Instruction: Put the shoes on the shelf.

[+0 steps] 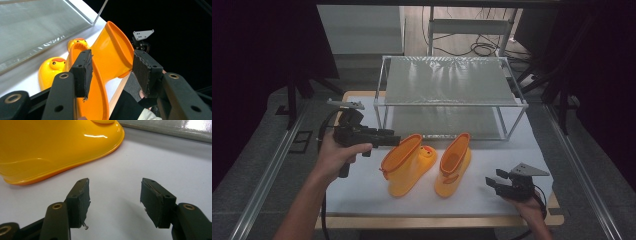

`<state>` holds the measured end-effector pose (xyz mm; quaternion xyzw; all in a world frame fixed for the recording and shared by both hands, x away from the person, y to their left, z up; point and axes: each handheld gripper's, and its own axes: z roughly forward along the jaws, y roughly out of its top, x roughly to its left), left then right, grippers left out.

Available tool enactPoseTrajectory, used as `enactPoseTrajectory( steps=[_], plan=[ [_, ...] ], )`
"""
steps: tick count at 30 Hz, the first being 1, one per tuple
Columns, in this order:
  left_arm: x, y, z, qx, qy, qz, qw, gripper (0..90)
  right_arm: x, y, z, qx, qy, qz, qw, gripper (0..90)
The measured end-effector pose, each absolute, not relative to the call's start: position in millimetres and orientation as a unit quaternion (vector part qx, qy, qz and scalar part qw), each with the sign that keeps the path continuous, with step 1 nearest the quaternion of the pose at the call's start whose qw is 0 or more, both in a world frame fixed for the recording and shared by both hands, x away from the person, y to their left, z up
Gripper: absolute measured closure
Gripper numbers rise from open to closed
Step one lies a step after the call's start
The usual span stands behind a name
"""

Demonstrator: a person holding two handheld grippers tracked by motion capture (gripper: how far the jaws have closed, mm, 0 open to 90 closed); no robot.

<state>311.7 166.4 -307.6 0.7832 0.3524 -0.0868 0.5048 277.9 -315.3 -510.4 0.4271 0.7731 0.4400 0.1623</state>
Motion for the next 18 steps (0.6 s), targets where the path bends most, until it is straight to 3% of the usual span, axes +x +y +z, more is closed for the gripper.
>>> enactPoseTrajectory(
  steps=[18],
  plan=[
    [321, 129, -292, 0.804, 0.332, -0.094, 0.484, 50.5, 278, -315, -511, 0.431, 0.774, 0.436, 0.161, 40.2]
  ],
)
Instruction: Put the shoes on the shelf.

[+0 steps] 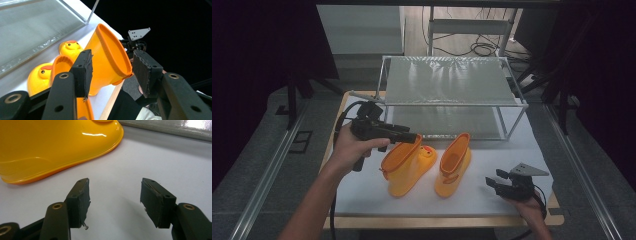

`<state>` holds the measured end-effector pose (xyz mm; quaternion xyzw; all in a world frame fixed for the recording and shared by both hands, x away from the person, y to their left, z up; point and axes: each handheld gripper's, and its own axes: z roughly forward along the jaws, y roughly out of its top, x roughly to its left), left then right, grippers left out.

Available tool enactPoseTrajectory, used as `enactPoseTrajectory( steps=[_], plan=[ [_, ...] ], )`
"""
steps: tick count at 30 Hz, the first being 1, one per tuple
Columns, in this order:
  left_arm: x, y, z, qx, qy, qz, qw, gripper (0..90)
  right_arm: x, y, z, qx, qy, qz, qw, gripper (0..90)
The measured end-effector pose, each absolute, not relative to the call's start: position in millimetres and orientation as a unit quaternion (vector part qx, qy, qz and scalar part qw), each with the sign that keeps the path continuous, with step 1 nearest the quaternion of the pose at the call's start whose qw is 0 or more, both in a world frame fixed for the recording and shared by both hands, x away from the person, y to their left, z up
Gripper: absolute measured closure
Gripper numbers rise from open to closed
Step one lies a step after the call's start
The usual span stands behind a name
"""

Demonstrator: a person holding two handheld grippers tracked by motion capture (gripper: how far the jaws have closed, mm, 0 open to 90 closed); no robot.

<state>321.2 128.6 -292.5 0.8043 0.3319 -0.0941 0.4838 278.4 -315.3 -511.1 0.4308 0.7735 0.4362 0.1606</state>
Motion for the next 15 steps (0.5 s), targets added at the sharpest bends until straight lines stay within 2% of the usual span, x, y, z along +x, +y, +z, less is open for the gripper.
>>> enactPoseTrajectory(
  steps=[15],
  plan=[
    [332, 97, -289, 0.820, 0.324, -0.111, 0.458, 50.6, 279, -316, -511, 0.432, 0.772, 0.436, 0.162, 40.2]
  ],
)
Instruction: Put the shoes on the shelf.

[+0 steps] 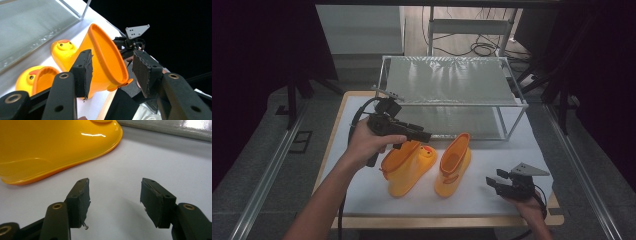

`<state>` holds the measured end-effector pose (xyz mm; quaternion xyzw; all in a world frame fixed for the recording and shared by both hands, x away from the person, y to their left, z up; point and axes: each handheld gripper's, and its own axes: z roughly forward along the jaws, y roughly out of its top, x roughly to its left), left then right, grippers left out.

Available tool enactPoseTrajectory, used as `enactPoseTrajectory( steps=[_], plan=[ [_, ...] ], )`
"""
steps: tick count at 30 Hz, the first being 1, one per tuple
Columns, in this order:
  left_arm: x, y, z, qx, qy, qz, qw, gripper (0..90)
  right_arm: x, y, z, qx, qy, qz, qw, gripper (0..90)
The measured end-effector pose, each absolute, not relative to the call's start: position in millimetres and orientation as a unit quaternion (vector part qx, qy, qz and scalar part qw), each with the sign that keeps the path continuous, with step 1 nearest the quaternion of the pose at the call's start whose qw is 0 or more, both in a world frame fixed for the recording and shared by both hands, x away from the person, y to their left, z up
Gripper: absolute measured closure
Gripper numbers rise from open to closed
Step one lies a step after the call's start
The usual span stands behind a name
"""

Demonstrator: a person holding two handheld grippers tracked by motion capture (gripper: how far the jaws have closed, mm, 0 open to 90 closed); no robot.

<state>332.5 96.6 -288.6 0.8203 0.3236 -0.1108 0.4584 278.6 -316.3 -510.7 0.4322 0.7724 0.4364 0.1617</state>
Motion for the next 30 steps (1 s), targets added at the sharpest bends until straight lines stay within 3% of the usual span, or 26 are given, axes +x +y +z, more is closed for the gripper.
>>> enactPoseTrajectory(
  steps=[30],
  plan=[
    [350, 40, -303, 0.856, 0.315, -0.133, 0.387, 50.5, 280, -315, -512, 0.435, 0.772, 0.434, 0.159, 40.4]
  ],
)
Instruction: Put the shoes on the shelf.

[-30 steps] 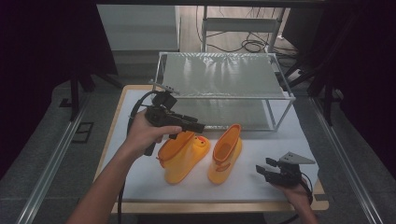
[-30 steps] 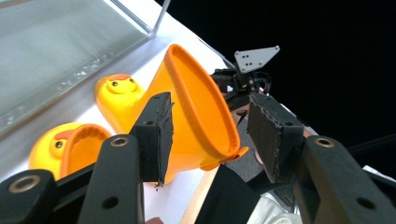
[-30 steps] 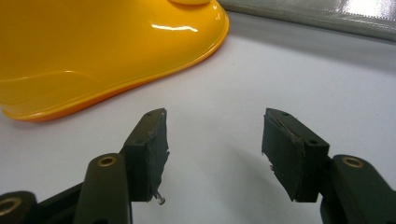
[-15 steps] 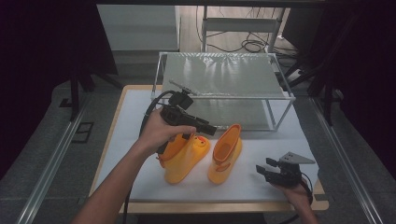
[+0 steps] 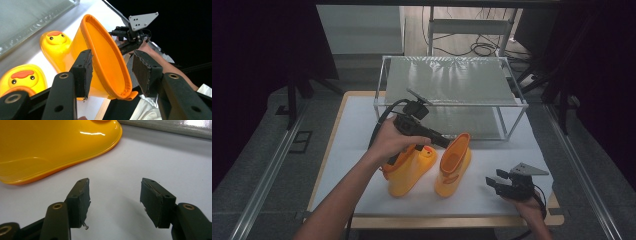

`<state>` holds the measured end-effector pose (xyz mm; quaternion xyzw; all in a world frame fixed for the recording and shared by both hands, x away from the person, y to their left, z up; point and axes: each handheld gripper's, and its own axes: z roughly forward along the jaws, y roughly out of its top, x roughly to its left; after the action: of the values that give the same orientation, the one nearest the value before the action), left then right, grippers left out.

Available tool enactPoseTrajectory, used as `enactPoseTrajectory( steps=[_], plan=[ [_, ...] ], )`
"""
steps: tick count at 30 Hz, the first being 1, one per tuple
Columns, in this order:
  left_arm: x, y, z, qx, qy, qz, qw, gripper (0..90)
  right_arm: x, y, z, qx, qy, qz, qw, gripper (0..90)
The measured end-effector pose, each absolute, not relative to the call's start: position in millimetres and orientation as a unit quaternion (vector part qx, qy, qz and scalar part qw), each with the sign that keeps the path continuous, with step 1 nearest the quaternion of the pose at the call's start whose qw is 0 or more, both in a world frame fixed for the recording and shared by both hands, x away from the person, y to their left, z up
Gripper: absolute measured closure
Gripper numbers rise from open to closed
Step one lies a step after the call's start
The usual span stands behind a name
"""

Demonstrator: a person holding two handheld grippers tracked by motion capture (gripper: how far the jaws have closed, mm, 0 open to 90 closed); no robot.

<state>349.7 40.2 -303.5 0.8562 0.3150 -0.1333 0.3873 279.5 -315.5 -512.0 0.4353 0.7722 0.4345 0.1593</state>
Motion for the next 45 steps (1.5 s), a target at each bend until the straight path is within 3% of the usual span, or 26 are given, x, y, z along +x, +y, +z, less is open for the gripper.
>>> enactPoseTrajectory(
  steps=[45],
  plan=[
    [366, -19, -346, 0.891, 0.348, -0.120, 0.265, 50.4, 281, -314, -512, 0.432, 0.776, 0.432, 0.159, 40.5]
  ],
)
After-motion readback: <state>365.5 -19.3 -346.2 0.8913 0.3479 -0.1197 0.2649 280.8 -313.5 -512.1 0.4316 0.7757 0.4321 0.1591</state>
